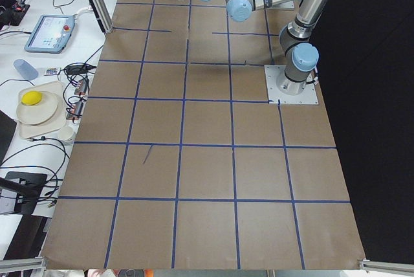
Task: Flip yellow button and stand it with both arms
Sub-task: 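Carry the yellow button toward the green button with the right gripper while left withdraws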
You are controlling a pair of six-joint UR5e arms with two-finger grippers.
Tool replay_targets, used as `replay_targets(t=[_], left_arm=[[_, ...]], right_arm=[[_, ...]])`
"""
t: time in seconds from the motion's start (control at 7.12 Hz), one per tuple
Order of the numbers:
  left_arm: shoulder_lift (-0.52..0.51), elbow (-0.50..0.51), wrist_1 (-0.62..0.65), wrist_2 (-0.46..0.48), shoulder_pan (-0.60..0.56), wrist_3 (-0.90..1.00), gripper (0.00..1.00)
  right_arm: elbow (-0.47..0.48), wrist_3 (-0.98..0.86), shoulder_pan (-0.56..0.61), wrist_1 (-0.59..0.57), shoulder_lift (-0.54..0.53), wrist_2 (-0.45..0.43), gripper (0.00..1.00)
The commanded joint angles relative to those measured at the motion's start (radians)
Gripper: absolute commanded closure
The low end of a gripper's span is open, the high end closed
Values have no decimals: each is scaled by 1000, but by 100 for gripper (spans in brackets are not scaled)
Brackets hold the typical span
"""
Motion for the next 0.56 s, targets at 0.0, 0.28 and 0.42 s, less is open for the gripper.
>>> replay_targets(t=[0.0, 0.28, 0.42], left_arm=[[-5, 32, 1, 236, 0, 1, 11], [-19, 66, 41, 470, 0, 10, 8], [-86, 95, 97, 683, -12, 11, 7]], right_arm=[[8, -4, 5, 4, -11, -234, 71], [71, 0, -16, 12, -13, -521, 70], [86, 14, -42, 1, -14, -646, 72]])
